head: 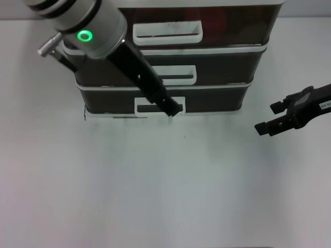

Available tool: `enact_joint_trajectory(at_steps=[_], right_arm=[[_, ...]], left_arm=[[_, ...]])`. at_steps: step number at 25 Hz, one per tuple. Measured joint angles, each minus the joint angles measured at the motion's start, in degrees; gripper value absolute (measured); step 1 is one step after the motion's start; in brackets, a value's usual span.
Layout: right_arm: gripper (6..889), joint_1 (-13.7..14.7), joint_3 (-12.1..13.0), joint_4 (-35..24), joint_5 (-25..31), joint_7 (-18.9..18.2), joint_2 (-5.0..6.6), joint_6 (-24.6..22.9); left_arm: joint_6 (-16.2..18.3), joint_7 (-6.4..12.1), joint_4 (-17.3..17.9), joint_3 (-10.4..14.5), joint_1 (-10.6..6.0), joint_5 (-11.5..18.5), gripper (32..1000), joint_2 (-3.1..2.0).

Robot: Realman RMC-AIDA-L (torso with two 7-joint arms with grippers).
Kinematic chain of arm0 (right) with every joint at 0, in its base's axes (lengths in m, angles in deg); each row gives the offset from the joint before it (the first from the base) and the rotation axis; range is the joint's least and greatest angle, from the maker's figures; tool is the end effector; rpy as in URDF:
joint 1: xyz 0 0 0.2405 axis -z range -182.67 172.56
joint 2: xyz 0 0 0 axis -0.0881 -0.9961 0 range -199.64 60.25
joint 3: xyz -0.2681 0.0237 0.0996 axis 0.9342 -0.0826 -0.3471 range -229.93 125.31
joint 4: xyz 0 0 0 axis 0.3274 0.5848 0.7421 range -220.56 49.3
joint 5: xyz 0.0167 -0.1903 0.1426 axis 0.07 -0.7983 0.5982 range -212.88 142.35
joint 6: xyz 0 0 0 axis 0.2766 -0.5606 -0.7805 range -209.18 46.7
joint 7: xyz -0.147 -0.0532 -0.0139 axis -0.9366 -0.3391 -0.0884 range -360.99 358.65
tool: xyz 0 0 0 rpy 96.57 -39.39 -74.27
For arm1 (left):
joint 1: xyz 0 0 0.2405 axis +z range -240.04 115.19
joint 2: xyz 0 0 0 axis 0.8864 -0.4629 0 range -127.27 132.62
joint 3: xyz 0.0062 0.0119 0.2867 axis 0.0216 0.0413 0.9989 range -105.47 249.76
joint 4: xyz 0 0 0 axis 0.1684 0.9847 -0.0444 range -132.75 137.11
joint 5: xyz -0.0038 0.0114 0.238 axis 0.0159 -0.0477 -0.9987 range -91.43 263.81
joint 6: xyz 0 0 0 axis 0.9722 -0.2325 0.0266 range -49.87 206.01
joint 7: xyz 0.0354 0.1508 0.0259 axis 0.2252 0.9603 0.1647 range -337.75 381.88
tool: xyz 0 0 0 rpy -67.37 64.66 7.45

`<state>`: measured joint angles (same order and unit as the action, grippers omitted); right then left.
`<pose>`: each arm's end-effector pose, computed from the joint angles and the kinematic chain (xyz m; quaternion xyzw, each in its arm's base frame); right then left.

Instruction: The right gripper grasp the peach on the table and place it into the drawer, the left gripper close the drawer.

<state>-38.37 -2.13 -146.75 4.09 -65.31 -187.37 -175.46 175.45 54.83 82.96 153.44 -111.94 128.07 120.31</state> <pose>0.2831 0.3910 0.0191 -0.9362 0.3332 -0.0363 0.1058 -0.0692 0.4048 -0.0266 -0.9675 -0.1860 0.1396 0.0997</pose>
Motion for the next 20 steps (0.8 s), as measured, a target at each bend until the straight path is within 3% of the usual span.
enact_joint_trajectory(at_steps=[9,20], right_arm=[[857,0.00,0.00,0.13,0.13,0.07,0.00,0.11],[857,0.00,0.00,0.22,0.12,0.03,0.00,0.27]], left_arm=[[1.54,-1.24,3.82,0.09,4.41,1.34,813,-0.01],[1.48,-1.57,4.04,0.00,5.77,2.45,813,-0.05]])
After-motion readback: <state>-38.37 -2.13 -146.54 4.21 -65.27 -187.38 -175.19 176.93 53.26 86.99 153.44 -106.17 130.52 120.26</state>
